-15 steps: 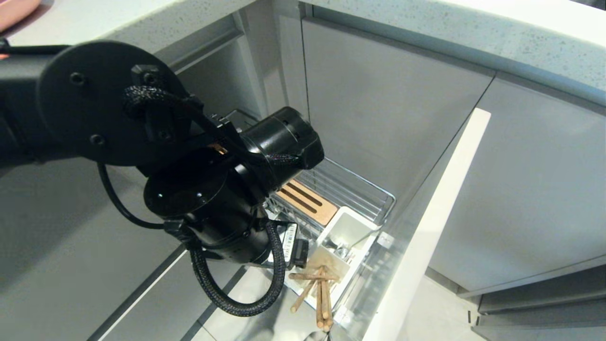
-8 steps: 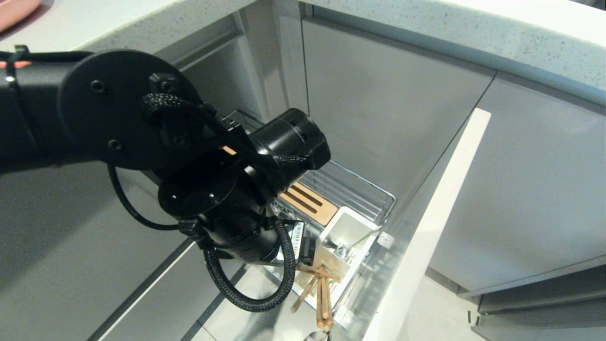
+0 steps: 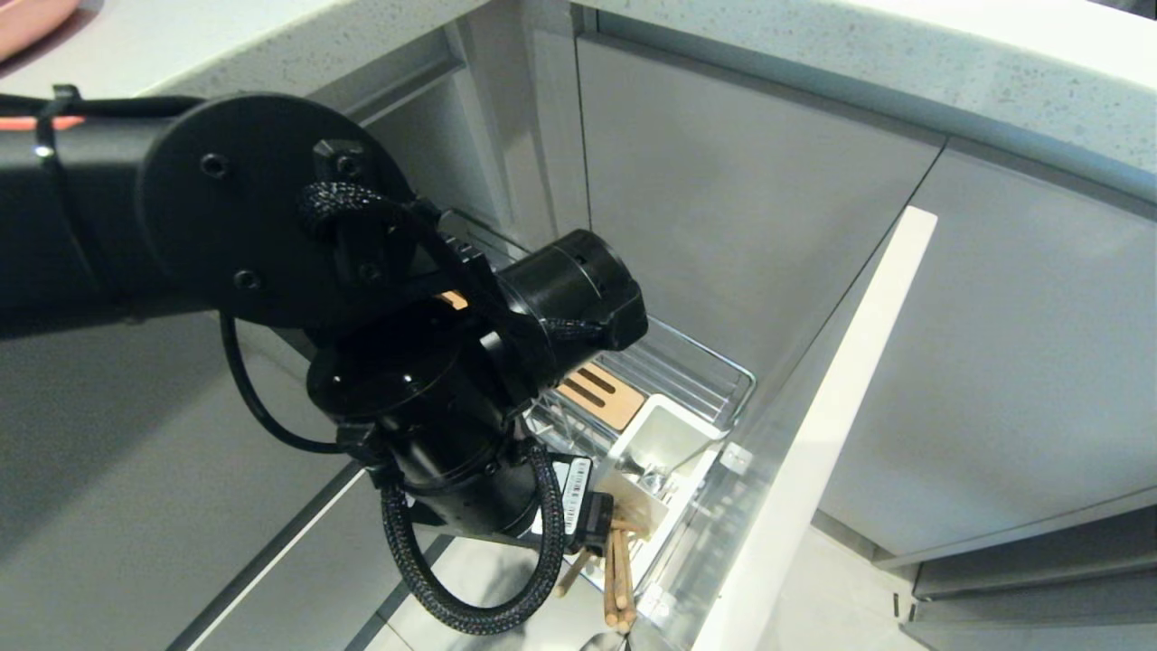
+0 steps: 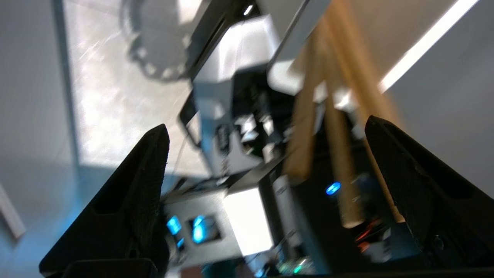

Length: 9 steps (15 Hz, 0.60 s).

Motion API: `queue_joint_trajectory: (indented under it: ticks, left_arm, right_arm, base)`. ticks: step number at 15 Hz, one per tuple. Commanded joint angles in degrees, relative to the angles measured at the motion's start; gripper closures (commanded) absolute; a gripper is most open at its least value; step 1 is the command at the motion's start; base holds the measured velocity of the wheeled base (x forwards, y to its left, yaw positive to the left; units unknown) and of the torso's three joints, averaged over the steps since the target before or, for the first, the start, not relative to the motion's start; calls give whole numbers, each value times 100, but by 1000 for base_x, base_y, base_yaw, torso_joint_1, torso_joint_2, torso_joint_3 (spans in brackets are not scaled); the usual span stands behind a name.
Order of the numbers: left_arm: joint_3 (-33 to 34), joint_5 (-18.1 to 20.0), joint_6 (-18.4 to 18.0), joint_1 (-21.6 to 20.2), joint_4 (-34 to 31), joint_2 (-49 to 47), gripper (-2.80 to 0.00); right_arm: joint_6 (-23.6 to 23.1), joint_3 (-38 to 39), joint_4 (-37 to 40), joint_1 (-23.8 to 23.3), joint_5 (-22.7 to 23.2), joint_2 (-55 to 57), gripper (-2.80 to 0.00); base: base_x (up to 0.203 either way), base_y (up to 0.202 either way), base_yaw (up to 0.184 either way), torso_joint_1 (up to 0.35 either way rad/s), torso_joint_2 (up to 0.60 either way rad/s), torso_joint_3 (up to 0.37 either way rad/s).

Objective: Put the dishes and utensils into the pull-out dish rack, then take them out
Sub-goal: Take the chopsticks out of the cupboard

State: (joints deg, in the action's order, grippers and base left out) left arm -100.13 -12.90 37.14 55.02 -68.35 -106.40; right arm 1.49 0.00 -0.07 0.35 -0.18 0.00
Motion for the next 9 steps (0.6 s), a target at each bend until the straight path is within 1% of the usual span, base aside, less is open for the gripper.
queue_joint_trajectory:
  ticks: [1, 2, 3, 5, 7, 9]
  left_arm:
    - [-6, -5, -115, 1, -387, -57, -280]
    - [-14, 7, -267, 0, -588, -90, -280]
    - [-15, 38, -326, 0, -696, -108, -280]
    - [-7, 141, -527, -15, -709, -129, -280]
    - [-37, 416, -883, -113, -706, -261, -280]
    - [-192, 499, -1171, -202, -706, -424, -280]
  right_arm:
    - [1, 9, -1, 1, 1, 0, 0]
    - [1, 5, -1, 0, 1, 0, 0]
    - [1, 8, -1, 0, 1, 0, 0]
    - [1, 9, -1, 0, 1, 0, 0]
    - [1, 9, -1, 0, 1, 0, 0]
    - [1, 9, -1, 0, 1, 0, 0]
  base:
    - [0, 0, 0, 0, 0, 0]
    - [0, 0, 0, 0, 0, 0]
    - [0, 0, 0, 0, 0, 0]
    - [0, 0, 0, 0, 0, 0]
    - [0, 0, 0, 0, 0, 0]
    - [0, 0, 0, 0, 0, 0]
